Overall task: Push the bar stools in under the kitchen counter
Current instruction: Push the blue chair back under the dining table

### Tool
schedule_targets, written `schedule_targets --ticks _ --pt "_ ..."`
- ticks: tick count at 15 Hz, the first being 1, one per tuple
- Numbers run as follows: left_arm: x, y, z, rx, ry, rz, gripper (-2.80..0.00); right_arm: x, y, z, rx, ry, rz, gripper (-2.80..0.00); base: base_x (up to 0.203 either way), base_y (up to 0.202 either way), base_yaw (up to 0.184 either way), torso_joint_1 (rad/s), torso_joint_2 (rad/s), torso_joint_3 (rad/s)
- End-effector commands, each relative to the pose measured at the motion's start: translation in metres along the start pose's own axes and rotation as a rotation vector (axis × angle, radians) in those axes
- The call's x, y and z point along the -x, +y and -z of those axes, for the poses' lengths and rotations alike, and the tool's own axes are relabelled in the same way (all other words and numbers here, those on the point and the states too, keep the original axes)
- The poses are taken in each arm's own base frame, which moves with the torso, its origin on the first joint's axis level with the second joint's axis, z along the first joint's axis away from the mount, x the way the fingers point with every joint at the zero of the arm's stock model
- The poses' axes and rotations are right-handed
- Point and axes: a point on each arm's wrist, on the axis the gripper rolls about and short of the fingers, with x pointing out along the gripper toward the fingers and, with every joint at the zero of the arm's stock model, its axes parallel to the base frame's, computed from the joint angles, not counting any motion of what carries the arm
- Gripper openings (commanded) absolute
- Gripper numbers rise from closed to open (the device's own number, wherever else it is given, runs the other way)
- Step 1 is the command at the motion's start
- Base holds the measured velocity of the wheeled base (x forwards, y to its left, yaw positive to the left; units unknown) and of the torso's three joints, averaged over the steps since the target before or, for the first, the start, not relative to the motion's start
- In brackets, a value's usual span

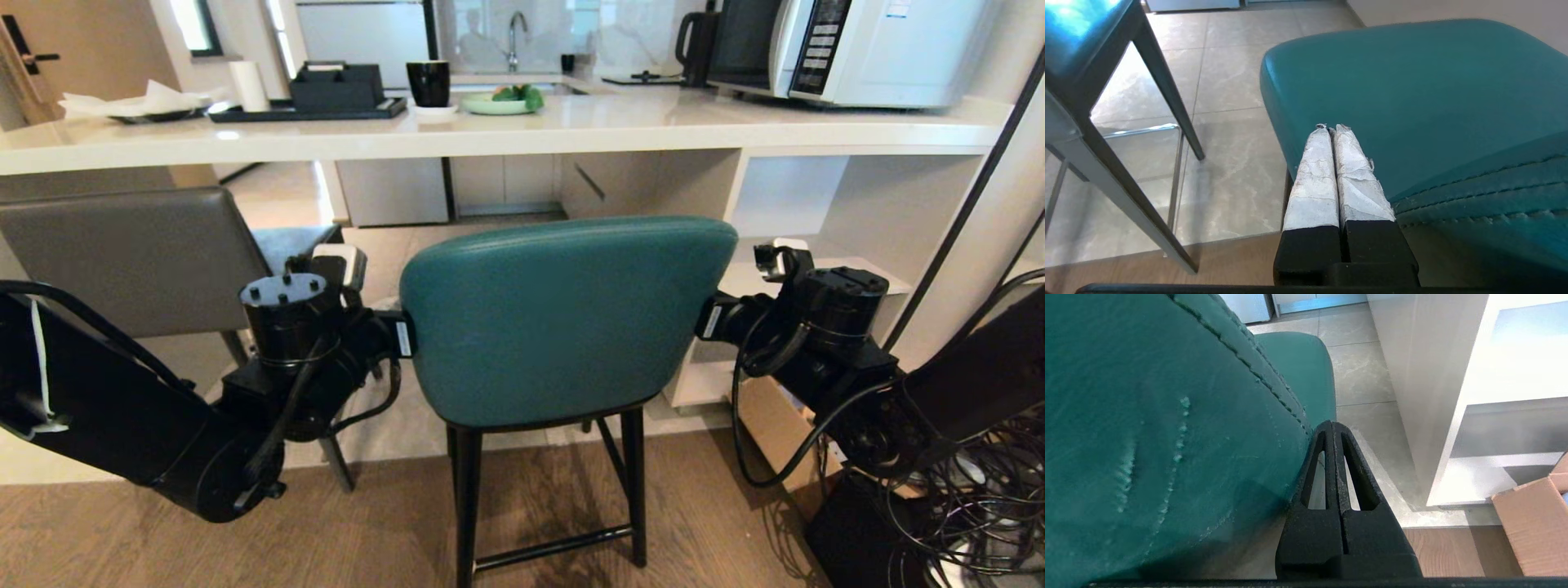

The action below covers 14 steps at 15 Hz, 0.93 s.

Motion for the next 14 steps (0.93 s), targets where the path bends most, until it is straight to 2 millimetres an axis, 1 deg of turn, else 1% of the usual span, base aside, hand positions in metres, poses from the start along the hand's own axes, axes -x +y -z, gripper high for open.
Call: schedule_targets --ticks 1,3,7,9,10,13,14 --pt "-0.002 0.006 0.000 0.006 -0.010 -0.021 -2.80 0.000 -0.001 0.000 -0.002 -0.002 -0.006 -2.80 0.000 0.000 0.000 0.000 0.00 0.000" --pt "-0.008 0.013 0.000 0.007 -0.016 -0.042 -2.80 0.000 -0.001 0.000 -0.002 -0.004 -0.005 -2.80 0.000 0.000 0.000 0.000 0.00 0.000" --pt "-0.019 0.023 -0.012 0.010 -0.030 -0.077 -2.80 0.000 -0.001 0.000 -0.002 -0.002 -0.005 -2.80 0.000 0.000 0.000 0.000 0.00 0.000" --pt "-0.021 0.024 -0.015 0.010 -0.027 -0.081 -2.80 0.000 -0.001 0.001 -0.002 -0.001 -0.004 -2.80 0.000 0.000 0.000 0.000 0.00 0.000" --pt "-0.019 0.022 -0.014 0.009 -0.022 -0.075 -2.80 0.000 -0.001 0.001 -0.002 -0.001 -0.004 -2.80 0.000 0.000 0.000 0.000 0.00 0.000" --pt "0.000 0.006 -0.006 0.005 0.016 -0.012 -2.80 0.000 -0.001 0.001 -0.002 0.002 -0.002 -2.80 0.000 0.000 0.000 0.000 0.00 0.000" --pt "0.003 0.002 -0.004 0.006 0.023 0.000 -2.80 -0.001 -0.002 0.003 -0.002 0.006 -0.001 -2.80 0.000 0.000 0.000 0.000 0.00 0.000"
